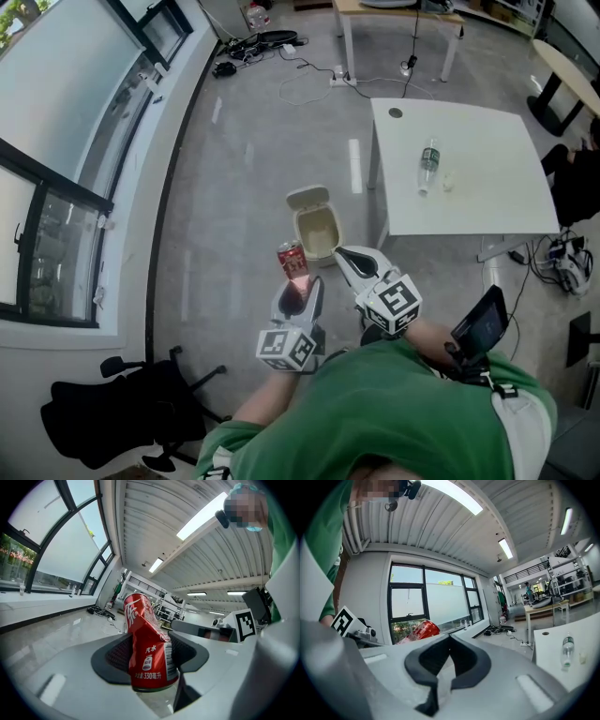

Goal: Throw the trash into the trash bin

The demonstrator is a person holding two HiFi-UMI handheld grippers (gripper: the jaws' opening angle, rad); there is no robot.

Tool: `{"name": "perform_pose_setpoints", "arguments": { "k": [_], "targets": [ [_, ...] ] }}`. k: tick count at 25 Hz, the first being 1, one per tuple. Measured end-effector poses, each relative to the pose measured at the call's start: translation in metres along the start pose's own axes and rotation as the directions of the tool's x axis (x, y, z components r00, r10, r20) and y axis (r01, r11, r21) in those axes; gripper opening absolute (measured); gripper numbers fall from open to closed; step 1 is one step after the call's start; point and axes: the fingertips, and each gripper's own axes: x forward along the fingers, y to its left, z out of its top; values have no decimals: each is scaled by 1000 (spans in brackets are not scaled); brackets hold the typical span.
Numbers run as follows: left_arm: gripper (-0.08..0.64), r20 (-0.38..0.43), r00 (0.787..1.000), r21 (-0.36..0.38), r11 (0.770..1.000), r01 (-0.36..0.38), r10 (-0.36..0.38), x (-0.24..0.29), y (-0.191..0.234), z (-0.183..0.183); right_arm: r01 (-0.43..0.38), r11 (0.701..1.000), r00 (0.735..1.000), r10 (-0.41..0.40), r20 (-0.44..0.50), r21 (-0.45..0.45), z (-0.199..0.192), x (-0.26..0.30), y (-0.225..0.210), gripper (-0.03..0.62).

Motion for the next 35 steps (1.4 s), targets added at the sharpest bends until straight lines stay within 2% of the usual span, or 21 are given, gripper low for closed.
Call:
{"name": "perform_pose_setpoints", "arguments": {
  "k": [12, 17, 21, 27, 35],
  "targets": [
    [244, -27, 994, 54, 993, -103, 104, 114, 33, 14, -38, 996, 999, 40, -28, 79, 4, 67, -106, 3],
    [245, -37, 990, 76, 989, -130, 133, 144, 48, 16, -42, 995, 998, 47, -49, 94, -2, 92, -141, 3],
    [245, -58, 985, 67, 985, -159, 163, 156, 72, 15, -35, 994, 997, 42, -69, 104, -5, 112, -152, 3],
    [245, -106, 983, 47, 988, -148, 152, 176, 113, 8, -8, 995, 994, 19, -112, 96, -18, 151, -160, 3],
    [244, -198, 969, 112, 986, -124, 145, 207, 165, -9, 74, 991, 979, -51, -196, 112, -52, 191, -183, 3]
  ]
}}
